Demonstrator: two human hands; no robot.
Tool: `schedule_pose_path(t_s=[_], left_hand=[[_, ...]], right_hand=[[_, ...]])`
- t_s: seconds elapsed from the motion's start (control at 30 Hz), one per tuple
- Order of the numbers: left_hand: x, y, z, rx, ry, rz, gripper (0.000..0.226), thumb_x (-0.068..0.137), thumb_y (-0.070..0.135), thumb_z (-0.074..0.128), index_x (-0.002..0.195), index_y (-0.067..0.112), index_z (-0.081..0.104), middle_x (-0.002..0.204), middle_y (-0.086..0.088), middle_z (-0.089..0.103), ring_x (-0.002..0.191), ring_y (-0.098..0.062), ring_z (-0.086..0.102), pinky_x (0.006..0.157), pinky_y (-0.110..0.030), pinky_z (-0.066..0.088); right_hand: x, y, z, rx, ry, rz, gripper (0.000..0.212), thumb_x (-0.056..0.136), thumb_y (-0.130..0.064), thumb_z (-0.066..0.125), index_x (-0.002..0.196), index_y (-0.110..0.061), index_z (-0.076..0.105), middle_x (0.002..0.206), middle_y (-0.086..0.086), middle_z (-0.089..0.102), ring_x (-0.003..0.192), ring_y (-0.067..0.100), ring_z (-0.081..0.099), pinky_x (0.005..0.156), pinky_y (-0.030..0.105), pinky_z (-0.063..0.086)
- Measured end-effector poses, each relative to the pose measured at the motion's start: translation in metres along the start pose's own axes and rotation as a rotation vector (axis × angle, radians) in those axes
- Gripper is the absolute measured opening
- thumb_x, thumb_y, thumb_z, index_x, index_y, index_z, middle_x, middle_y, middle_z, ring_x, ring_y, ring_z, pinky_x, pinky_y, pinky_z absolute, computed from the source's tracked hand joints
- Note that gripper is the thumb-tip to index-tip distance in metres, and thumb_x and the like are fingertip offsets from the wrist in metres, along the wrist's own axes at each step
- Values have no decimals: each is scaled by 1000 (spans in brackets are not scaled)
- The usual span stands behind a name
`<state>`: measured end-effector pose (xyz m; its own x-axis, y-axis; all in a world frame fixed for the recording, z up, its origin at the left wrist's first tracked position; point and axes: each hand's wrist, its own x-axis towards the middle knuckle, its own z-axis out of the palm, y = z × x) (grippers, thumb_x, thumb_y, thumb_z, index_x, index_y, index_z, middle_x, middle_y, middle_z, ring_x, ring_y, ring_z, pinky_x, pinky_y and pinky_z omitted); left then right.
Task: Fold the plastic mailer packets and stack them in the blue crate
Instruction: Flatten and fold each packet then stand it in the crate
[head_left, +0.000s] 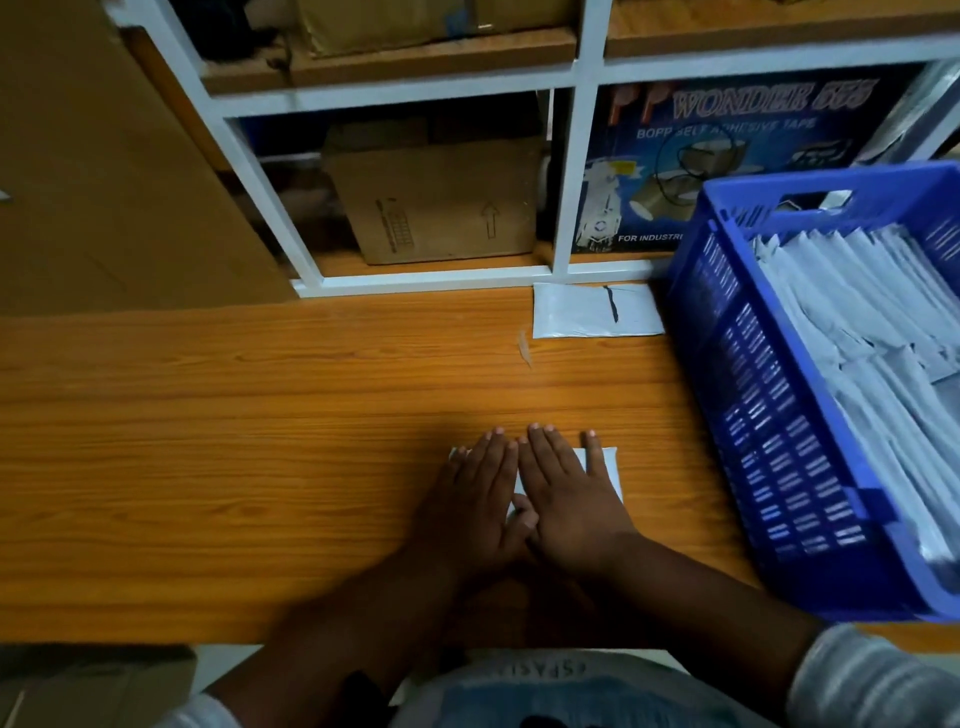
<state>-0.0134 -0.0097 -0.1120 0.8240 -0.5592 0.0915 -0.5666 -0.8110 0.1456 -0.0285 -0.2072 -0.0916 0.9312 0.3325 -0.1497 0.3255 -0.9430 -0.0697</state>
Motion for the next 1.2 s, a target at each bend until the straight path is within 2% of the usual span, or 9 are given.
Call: schedule_pose_path(t_s=[0.3,0.53,0.6,0.7,0.8,0.93,1.07,1.13,1.2], left_hand=[[-10,-3,-8,-82,145,-102,77,106,47,46,168,6,26,179,-16,8,166,-34,7,128,-63,19],[-9,-17,-1,53,-61,-107,78,104,58,36,169,16,30,178,-11,17,165,-32,15,126,-62,23],[-9,-17,1,49,-56,-112,77,104,59,34,169,18,29,179,-10,16,165,-31,12,129,-60,18],[-8,-16,0,51,-72,-126,77,104,59,34,170,20,25,179,-9,12,166,-30,8,130,-59,15],[-8,-13,-6,51,-108,-126,78,103,59,33,170,19,25,179,-10,12,166,-30,9,130,-59,16],[4,4,-24,98,-120,-180,85,93,57,36,164,10,38,176,-18,20,163,-38,16,126,-63,21],[12,14,-19,8,11,81,90,90,44,54,166,2,30,176,-22,15,164,-39,13,126,-62,25],[11,18,-6,-5,43,151,92,95,50,57,167,1,27,176,-23,14,164,-40,14,126,-61,26],[10,19,4,19,23,125,97,96,63,52,168,4,26,176,-22,14,164,-41,13,129,-60,20]], right_hand=[[15,26,-21,-42,-38,-8,74,111,-64,9,172,-23,6,180,6,5,166,27,-4,128,66,-3],[-8,10,-43,-98,-2,-79,75,108,-72,17,171,-37,-2,179,5,-9,164,34,-14,123,75,-2],[-17,-2,-31,-68,-65,-55,79,105,-77,19,170,-40,-6,179,1,-14,163,36,-18,120,79,-1],[-12,-6,-21,3,-217,29,93,94,-90,19,159,-48,-31,167,-8,-44,153,33,-43,115,81,-15],[-5,-1,-30,81,-369,24,97,90,-93,26,155,-53,-35,158,-15,-54,144,27,-55,112,76,-26],[-3,16,-42,381,-418,4,89,96,-82,41,163,-58,-12,167,-24,-36,149,17,-48,114,67,-32],[-13,33,-43,779,-164,68,75,103,-59,56,167,-47,21,177,-17,11,163,6,-11,128,56,-17],[-22,43,-37,463,-44,30,77,103,-66,45,170,-37,18,179,1,6,165,21,-9,131,59,-3],[-34,45,-28,78,-4,10,83,103,-77,27,171,-37,2,177,10,-14,163,35,-20,129,65,-5]])
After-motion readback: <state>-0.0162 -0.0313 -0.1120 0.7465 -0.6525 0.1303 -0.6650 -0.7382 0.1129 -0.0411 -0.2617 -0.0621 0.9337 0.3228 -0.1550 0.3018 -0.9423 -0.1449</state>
